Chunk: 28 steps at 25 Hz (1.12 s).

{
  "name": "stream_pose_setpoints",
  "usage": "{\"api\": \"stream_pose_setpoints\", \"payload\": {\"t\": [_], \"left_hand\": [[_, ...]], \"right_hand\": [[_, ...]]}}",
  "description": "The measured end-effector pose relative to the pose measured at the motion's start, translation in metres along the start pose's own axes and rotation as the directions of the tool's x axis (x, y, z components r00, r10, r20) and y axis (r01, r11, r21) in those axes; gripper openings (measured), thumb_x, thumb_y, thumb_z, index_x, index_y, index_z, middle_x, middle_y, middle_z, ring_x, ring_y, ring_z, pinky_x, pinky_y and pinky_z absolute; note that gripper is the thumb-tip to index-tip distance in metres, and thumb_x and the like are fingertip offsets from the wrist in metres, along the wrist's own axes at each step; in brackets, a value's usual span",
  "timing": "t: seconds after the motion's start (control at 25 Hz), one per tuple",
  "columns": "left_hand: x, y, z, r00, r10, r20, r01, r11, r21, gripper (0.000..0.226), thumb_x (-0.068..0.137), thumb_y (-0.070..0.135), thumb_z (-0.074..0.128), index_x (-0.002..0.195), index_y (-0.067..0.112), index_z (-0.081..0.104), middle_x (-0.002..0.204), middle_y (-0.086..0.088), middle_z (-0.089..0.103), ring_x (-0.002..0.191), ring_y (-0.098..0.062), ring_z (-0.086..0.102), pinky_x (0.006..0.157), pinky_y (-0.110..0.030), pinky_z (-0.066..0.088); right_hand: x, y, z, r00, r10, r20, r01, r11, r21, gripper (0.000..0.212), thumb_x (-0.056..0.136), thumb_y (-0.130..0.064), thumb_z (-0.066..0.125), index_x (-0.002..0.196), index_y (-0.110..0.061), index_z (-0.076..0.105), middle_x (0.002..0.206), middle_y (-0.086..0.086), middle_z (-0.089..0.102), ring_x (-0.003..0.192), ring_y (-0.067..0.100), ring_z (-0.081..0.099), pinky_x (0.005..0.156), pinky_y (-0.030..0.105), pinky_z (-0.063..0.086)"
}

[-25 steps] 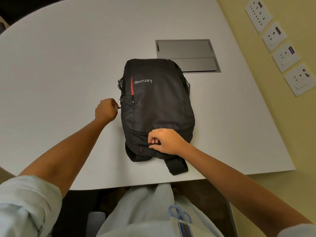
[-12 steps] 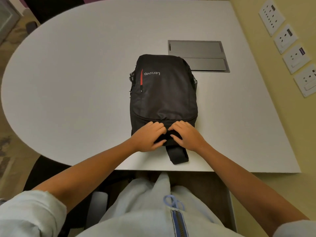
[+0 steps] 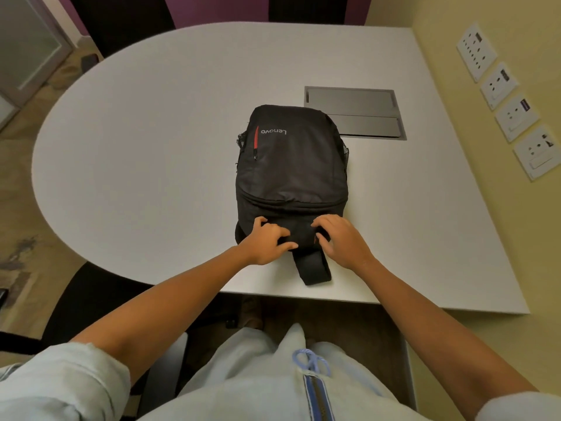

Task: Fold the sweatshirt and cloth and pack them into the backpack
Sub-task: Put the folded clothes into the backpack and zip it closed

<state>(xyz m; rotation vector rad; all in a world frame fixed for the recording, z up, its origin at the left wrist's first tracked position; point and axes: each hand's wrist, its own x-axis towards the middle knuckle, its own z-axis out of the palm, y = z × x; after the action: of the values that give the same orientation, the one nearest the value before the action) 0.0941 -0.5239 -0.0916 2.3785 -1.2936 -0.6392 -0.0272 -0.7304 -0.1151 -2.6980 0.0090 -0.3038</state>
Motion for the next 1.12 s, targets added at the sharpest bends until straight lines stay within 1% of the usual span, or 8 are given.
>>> {"api": "stream_pose_setpoints", "payload": {"t": [0.16, 0.32, 0.44, 0.6, 0.72, 0.8, 0.96, 1.12], "left_hand": [[0.013, 0.025, -0.007, 0.996, -0.049, -0.073, 0.036, 0.985, -0.171, 0.036, 0.098, 0.046, 0.055, 0.07, 0.024, 0.057, 0.066, 0.002, 0.058, 0.07, -0.01, 0.057, 0.109, -0.045, 0.033], [0.026, 0.05, -0.018, 0.984, -0.083, -0.16, 0.019, 0.932, -0.362, 0.03, 0.096, 0.042, 0.061, 0.07, 0.026, 0.062, 0.065, 0.004, 0.066, 0.065, -0.01, 0.065, 0.086, -0.039, 0.05], [0.041, 0.075, -0.041, 0.983, -0.042, -0.178, -0.039, 0.903, -0.428, 0.027, 0.097, 0.037, 0.062, 0.077, 0.019, 0.067, 0.067, 0.002, 0.068, 0.063, -0.006, 0.065, 0.07, -0.024, 0.052], [0.074, 0.11, -0.079, 0.982, 0.016, -0.187, -0.099, 0.891, -0.443, 0.031, 0.097, 0.041, 0.06, 0.083, 0.014, 0.069, 0.07, 0.0, 0.07, 0.064, -0.013, 0.067, 0.067, -0.025, 0.054], [0.101, 0.136, -0.111, 0.967, 0.062, -0.245, -0.173, 0.869, -0.464, 0.03, 0.1, 0.036, 0.057, 0.084, 0.013, 0.066, 0.072, -0.001, 0.066, 0.056, -0.004, 0.057, 0.057, -0.018, 0.045], [0.117, 0.152, -0.135, 0.956, 0.07, -0.285, -0.209, 0.845, -0.492, 0.029, 0.102, 0.033, 0.053, 0.09, 0.009, 0.065, 0.076, -0.004, 0.065, 0.062, -0.005, 0.057, 0.062, -0.023, 0.048], [0.149, 0.176, -0.189, 0.96, 0.088, -0.264, -0.218, 0.828, -0.517, 0.031, 0.104, 0.029, 0.048, 0.126, 0.009, 0.055, 0.106, -0.001, 0.062, 0.098, -0.015, 0.06, 0.091, -0.033, 0.049], [0.18, 0.18, -0.227, 0.967, 0.082, -0.242, -0.225, 0.721, -0.656, 0.028, 0.104, 0.027, 0.049, 0.126, 0.011, 0.054, 0.111, -0.004, 0.062, 0.102, -0.018, 0.061, 0.083, -0.029, 0.049]], "right_hand": [[-0.008, 0.005, -0.013, 0.968, 0.178, -0.175, -0.16, 0.981, 0.111, 0.025, 0.097, -0.022, 0.06, 0.122, -0.018, 0.062, 0.125, 0.0, 0.063, 0.117, 0.015, 0.057, 0.103, 0.033, 0.047], [-0.011, 0.015, -0.034, 0.896, 0.337, -0.289, -0.279, 0.934, 0.223, 0.044, 0.098, -0.036, 0.058, 0.138, -0.022, 0.046, 0.14, -0.004, 0.052, 0.122, 0.008, 0.048, 0.104, 0.025, 0.04], [-0.001, 0.019, -0.05, 0.858, 0.355, -0.371, -0.274, 0.928, 0.253, 0.049, 0.097, -0.035, 0.06, 0.14, -0.022, 0.042, 0.144, -0.004, 0.048, 0.127, 0.012, 0.048, 0.108, 0.029, 0.041], [0.026, 0.023, -0.081, 0.854, 0.319, -0.411, -0.188, 0.926, 0.327, 0.052, 0.095, -0.035, 0.063, 0.14, -0.02, 0.043, 0.144, -0.005, 0.047, 0.13, 0.009, 0.046, 0.111, 0.036, 0.042], [0.048, 0.027, -0.116, 0.83, 0.277, -0.484, -0.111, 0.933, 0.343, 0.051, 0.093, -0.035, 0.063, 0.136, -0.014, 0.046, 0.14, -0.002, 0.049, 0.131, 0.011, 0.046, 0.109, 0.042, 0.042], [0.066, 0.028, -0.141, 0.812, 0.265, -0.52, -0.076, 0.932, 0.356, 0.053, 0.09, -0.036, 0.065, 0.134, -0.011, 0.048, 0.139, 0.002, 0.049, 0.131, 0.014, 0.047, 0.108, 0.044, 0.042], [0.091, 0.033, -0.183, 0.786, 0.253, -0.564, -0.064, 0.941, 0.333, 0.074, 0.082, -0.04, 0.074, 0.14, -0.009, 0.041, 0.148, 0.004, 0.04, 0.14, 0.016, 0.037, 0.115, 0.035, 0.035], [0.096, 0.027, -0.188, 0.707, 0.273, -0.652, -0.096, 0.951, 0.294, 0.083, 0.075, -0.038, 0.081, 0.139, -0.008, 0.038, 0.144, 0.002, 0.038, 0.126, 0.015, 0.045, 0.103, 0.025, 0.04]]}}
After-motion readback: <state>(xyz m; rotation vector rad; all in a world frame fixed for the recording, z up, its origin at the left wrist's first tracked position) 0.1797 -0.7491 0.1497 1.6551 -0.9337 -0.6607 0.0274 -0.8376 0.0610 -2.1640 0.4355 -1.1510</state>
